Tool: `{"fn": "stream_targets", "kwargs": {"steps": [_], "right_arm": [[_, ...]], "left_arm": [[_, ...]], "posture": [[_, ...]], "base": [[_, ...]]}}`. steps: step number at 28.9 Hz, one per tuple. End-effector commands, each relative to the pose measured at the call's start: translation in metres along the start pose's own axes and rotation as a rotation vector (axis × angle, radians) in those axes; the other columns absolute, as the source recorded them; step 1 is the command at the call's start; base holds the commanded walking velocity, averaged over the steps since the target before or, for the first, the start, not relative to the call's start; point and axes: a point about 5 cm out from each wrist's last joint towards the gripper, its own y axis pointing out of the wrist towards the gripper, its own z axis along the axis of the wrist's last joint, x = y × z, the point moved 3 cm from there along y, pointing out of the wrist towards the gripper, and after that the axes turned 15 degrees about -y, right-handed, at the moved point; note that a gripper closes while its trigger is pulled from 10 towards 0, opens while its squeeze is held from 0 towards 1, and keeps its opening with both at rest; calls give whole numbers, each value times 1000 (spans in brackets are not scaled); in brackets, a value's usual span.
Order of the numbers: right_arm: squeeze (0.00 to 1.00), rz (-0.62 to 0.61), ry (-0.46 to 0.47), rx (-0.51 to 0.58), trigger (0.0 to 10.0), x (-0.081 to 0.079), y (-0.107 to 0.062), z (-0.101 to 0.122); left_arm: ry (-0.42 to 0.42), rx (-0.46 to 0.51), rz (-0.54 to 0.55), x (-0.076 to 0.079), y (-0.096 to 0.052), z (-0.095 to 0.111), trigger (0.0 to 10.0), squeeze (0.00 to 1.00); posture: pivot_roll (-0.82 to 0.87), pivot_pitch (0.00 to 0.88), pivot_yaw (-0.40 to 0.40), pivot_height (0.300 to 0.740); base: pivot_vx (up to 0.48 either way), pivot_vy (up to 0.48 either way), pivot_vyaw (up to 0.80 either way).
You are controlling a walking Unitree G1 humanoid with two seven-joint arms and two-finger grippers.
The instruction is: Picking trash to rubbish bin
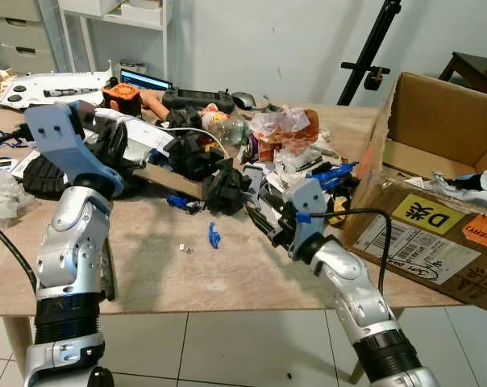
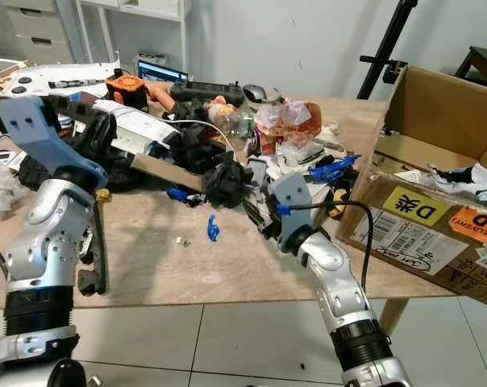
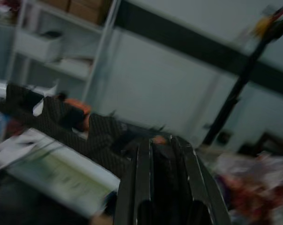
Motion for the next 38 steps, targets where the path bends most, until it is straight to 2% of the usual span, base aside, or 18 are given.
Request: {"fn": "stream_targets", "kwargs": {"steps": [1,2,4,8,9,11,12,16,18,20,22,26,27,29,31,32,36,38], "right_arm": [[0,-43,20,41,10000,8,0,8],[0,-97,140,144,10000,14,3,26],[0,-112,291,256,10000,16,4,46],[0,-79,413,372,10000,15,4,66],[420,-69,473,431,10000,16,4,75],[420,-69,473,431,10000,16,4,75],[1000,-70,519,475,10000,17,3,81],[1000,-142,721,604,10000,33,2,93],[1000,-142,721,604,10000,33,2,93],[1000,-135,812,642,10000,36,2,98],[1000,-135,812,642,10000,36,2,98],[1000,-52,860,639,10000,29,4,103],[1000,-52,860,639,10000,29,4,103],[1000,-12,899,614,10000,23,6,103],[1000,-12,899,614,10000,23,6,103],[0,54,979,625,10000,18,6,107],[0,97,1027,646,10000,16,4,112],[0,111,1053,659,10000,16,3,114]], "left_arm": [[-28,25,-68,13,2,3,0,0],[-53,27,-128,21,1,3,0,0],[-42,10,-143,21,-1,-1,0,0],[-47,9,-144,21,-3,-3,0,0],[-65,23,-145,21,-3,-2,0,0],[-65,23,-145,21,-3,-2,0,0],[-82,35,-147,20,-3,0,0,0],[-136,77,-157,19,-4,6,0,0],[-136,77,-157,19,-4,6,0,0],[-228,136,-177,20,-4,17,0,0],[-228,136,-177,20,-4,17,0,0],[-401,139,-287,28,-9,26,0,0],[-401,139,-287,28,-9,26,0,0],[-484,94,-377,38,-15,24,0,0],[-484,94,-377,38,-15,24,0,0],[-540,29,-464,49,-23,17,0,0],[-580,-15,-515,56,-29,10,0,0],[-652,-30,-568,63,-34,11,0,0]], "posture": [[-16,109,-99,740],[-14,109,-98,740],[-12,110,-96,740],[-7,105,-93,740],[-2,104,-95,740],[-2,104,-95,740],[0,103,-96,740],[1,89,-100,740],[1,89,-100,740],[2,85,-101,740],[2,85,-101,740],[5,75,-101,740],[5,75,-101,740],[8,67,-102,740],[8,67,-102,740],[9,62,-100,740],[8,60,-99,740],[9,57,-99,740]], "base": [[0,0,0],[0,0,0],[0,0,0],[0,0,0],[0,0,0],[0,0,0],[0,0,0],[0,0,0],[0,0,0],[0,0,0],[0,0,0],[0,0,0],[0,0,0],[0,0,0],[0,0,0],[0,0,0],[0,0,0],[0,0,0]]}}
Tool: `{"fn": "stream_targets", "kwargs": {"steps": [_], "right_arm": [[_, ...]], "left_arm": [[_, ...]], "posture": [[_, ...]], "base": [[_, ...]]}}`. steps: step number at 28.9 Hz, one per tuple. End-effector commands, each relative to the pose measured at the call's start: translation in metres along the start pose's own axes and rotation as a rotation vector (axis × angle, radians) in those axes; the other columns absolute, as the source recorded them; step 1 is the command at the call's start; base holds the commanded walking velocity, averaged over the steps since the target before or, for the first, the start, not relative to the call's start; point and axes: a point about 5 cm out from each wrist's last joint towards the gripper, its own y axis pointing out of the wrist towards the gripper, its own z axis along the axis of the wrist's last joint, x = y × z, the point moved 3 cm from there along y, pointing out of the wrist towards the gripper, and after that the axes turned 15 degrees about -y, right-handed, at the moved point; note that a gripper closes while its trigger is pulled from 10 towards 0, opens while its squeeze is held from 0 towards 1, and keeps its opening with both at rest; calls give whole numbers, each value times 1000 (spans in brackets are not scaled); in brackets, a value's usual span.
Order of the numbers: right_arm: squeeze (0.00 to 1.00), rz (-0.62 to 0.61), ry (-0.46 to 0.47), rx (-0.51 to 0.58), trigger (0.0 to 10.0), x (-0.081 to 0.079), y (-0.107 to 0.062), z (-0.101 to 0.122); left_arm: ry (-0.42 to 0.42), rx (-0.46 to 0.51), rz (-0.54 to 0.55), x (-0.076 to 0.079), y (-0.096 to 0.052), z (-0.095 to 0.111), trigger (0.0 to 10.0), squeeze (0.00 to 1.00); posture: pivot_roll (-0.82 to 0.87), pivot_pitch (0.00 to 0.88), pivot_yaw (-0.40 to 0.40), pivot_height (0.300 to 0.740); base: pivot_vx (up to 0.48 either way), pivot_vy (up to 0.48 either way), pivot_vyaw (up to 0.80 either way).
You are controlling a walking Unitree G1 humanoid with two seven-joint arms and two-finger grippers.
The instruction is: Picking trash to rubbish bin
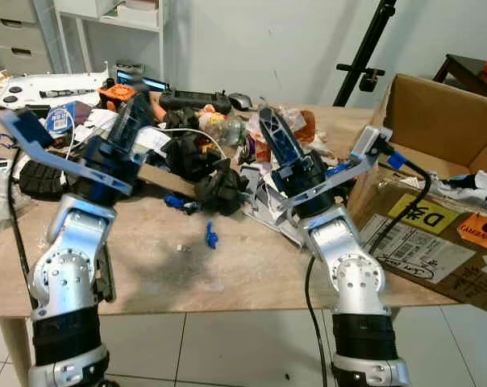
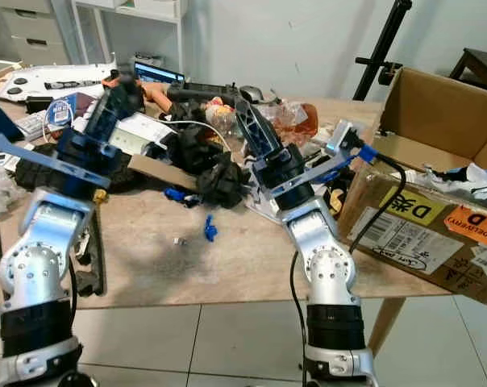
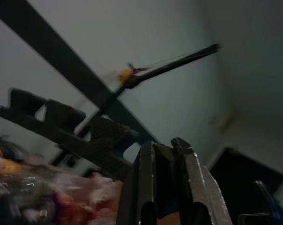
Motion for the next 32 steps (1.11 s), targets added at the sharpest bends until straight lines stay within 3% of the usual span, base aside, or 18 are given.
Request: {"fn": "stream_targets", "kwargs": {"steps": [1,16,23,32], "right_arm": [[0,20,17,24,10000,-6,0,6],[0,44,131,25,10000,-9,-4,8],[0,21,154,38,10000,-5,-6,11],[0,-24,215,83,10000,4,-7,18]], "left_arm": [[-46,-21,-54,9,1,-6,0,0],[-245,-19,-208,31,-2,-7,0,0],[-296,-75,-248,38,-6,-13,0,0],[-455,-179,-354,59,-9,-36,0,0]], "posture": [[9,57,-99,740],[9,46,-101,740],[8,42,-97,740],[10,42,-97,740]], "base": [[0,0,0],[0,0,0],[0,0,0],[0,0,0]]}}
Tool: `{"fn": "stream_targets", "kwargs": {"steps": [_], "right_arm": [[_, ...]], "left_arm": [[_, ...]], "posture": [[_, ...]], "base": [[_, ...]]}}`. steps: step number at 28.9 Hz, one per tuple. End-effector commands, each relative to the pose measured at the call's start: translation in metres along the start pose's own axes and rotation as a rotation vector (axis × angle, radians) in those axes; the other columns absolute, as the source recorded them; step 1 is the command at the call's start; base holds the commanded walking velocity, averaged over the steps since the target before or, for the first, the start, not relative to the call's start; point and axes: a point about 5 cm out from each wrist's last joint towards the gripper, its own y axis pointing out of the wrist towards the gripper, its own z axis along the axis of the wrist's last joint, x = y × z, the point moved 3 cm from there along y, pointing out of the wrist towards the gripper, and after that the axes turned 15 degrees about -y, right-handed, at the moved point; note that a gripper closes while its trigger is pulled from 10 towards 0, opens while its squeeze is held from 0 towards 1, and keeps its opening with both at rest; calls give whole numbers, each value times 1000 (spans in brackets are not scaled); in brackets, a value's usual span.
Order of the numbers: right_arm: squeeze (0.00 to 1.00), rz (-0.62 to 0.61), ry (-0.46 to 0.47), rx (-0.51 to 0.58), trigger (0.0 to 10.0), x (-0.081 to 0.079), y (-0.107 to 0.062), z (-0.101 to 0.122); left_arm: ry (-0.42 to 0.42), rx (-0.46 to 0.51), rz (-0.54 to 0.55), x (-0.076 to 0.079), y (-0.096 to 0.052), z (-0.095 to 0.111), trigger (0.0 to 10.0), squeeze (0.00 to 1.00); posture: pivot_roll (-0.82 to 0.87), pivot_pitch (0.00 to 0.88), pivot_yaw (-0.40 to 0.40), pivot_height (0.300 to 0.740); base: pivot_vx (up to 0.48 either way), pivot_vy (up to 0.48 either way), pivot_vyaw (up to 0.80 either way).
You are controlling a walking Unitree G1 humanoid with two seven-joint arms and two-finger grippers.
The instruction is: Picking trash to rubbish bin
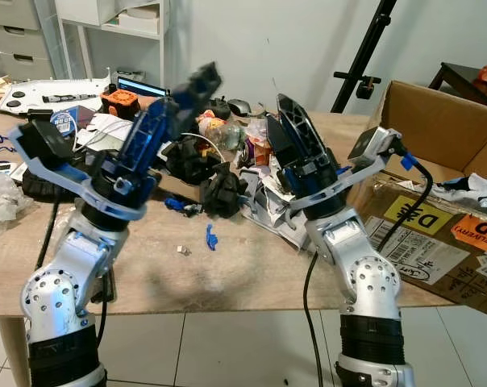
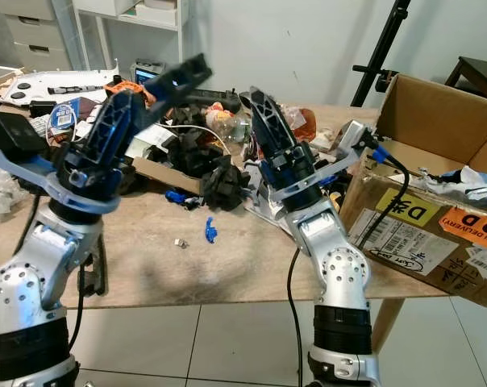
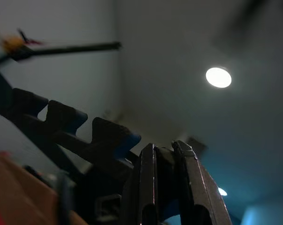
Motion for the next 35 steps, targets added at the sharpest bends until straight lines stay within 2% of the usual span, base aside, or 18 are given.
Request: {"fn": "stream_targets", "kwargs": {"steps": [1,7,14,20,21,25,35], "right_arm": [[0,-14,28,38,10000,2,1,5],[0,-20,80,79,10000,3,4,12],[0,26,134,80,10000,-5,11,11],[0,65,143,83,10000,-11,13,12],[0,74,154,90,0,-12,13,13],[0,94,184,107,0,-15,11,17],[0,85,188,112,0,-13,9,18]], "left_arm": [[-53,-45,-32,3,3,-14,0,0],[-127,-95,-24,-2,5,-32,0,0],[-145,-192,39,-11,7,-50,0,0],[-128,-209,77,-16,6,-53,0,0],[-124,-211,86,-17,6,-53,0,0],[-116,-210,95,-18,6,-53,0,0],[-111,-200,73,-15,8,-51,0,0]], "posture": [[10,42,-97,740],[8,43,-93,740],[8,43,-94,740],[10,42,-94,740],[7,44,-93,740],[7,48,-92,740],[4,55,-91,740]], "base": [[0,0,0],[0,0,0],[0,0,0],[0,0,0],[0,0,0],[0,0,0],[0,0,0]]}}
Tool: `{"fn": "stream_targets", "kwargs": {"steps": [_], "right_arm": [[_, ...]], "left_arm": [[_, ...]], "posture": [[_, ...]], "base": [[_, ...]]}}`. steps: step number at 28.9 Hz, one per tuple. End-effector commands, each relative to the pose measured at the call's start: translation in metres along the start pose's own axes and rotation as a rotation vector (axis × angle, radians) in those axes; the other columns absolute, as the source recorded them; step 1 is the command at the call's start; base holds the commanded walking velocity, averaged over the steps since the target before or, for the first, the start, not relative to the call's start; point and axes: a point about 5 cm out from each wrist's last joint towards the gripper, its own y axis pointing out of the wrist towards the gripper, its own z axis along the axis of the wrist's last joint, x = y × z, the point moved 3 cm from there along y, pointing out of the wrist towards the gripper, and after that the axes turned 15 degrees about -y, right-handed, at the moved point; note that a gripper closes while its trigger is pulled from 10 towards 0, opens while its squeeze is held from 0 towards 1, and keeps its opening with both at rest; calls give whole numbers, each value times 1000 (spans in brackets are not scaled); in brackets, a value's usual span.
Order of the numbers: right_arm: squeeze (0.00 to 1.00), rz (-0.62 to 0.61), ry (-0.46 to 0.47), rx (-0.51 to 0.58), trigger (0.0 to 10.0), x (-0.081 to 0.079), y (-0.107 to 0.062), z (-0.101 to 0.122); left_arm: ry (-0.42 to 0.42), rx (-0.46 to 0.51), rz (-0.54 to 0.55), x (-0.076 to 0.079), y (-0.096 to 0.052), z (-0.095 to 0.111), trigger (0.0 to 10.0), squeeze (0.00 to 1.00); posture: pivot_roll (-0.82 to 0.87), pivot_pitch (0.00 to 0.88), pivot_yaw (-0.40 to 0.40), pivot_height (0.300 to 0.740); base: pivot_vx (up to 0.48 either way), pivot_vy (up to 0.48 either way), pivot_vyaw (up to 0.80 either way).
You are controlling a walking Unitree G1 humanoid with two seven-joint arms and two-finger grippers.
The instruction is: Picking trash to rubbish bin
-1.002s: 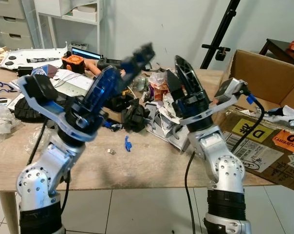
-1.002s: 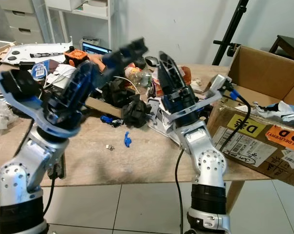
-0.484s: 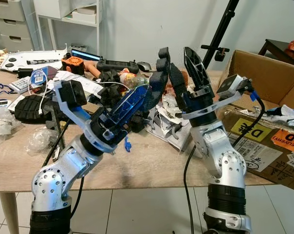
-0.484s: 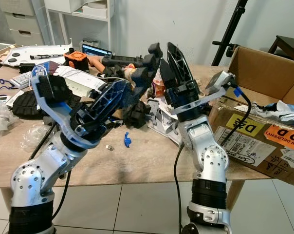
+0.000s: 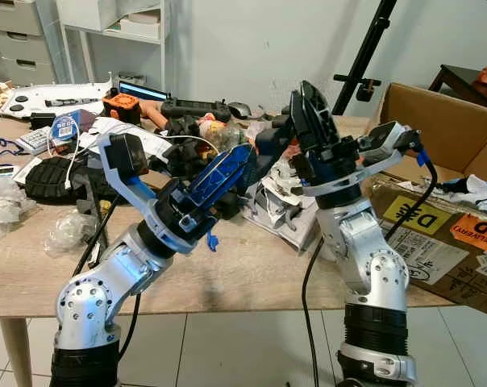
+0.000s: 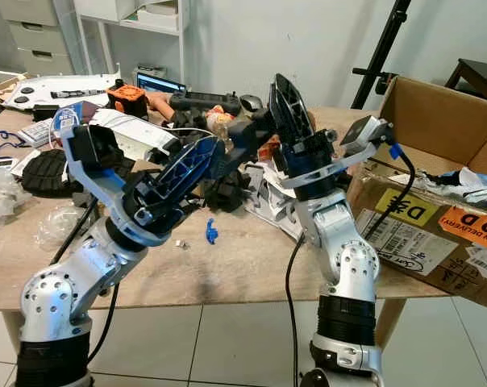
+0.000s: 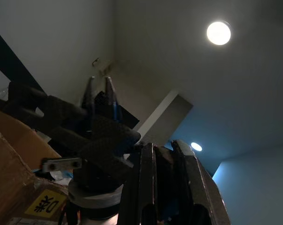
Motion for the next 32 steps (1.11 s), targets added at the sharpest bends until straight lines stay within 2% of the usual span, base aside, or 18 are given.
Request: {"fn": "stream_targets", "kwargs": {"steps": [1,3,4,5,6,7,8,9,10,11,12,14,17,18,21,23,28,32], "right_arm": [[0,30,16,29,0,-6,2,1],[0,30,11,26,0,-6,2,1],[0,27,-3,18,2941,-6,1,0],[0,1,-56,-3,10000,-3,1,-1],[0,1,-56,-3,10000,-3,1,-1],[122,-55,-155,-49,10000,7,-1,-4],[522,-75,-209,-73,10000,12,-3,-5],[522,-75,-209,-73,10000,12,-3,-5],[737,-87,-242,-88,10000,14,-4,-5],[737,-87,-242,-88,10000,14,-4,-5],[1000,-80,-290,-111,10000,13,-5,-6],[1000,-78,-307,-117,10000,13,-6,-6],[1000,-79,-666,-288,10000,19,-9,-15],[1000,-79,-666,-288,10000,19,-9,-15],[1000,58,-1116,-546,10000,25,-15,-29],[1000,173,-1337,-696,10000,29,-23,-33],[1000,254,-1500,-763,10000,32,-27,-28],[1000,357,-1659,-730,10000,28,-26,-26]], "left_arm": [[45,1,10,1,2,1,0,0],[74,18,22,0,2,5,0,0],[110,56,36,-1,1,13,0,0],[149,102,56,-3,1,23,0,0],[149,102,56,-3,1,23,0,0],[186,187,65,-2,-2,43,0,0],[203,218,65,-1,-3,51,0,0],[203,218,65,-1,-3,51,0,0],[214,237,65,0,-4,57,0,0],[214,237,65,0,-4,57,0,0],[237,278,70,2,-6,68,0,0],[245,293,75,2,-6,71,0,0],[286,279,98,1,-9,76,0,0],[286,279,98,1,-9,76,0,0],[312,243,104,1,-11,79,0,0],[324,228,107,2,-13,81,0,0],[339,200,95,7,-15,83,0,0],[328,153,83,11,-18,79,0,0]], "posture": [[4,57,-92,740],[4,57,-92,740],[4,59,-93,740],[6,64,-93,740],[6,64,-93,740],[6,72,-93,740],[8,78,-93,740],[8,78,-93,740],[9,83,-93,740],[9,83,-93,740],[9,86,-91,740],[9,86,-91,740],[5,98,-83,740],[5,98,-83,740],[-1,117,-74,740],[-1,117,-74,740],[1,119,-79,740],[0,125,-83,740]], "base": [[0,0,0],[0,0,0],[0,0,0],[0,0,0],[0,0,0],[0,0,0],[0,0,0],[0,0,0],[0,0,0],[0,0,0],[0,0,0],[0,0,0],[0,0,0],[0,0,0],[0,0,0],[0,0,0],[0,0,0],[0,0,0]]}}
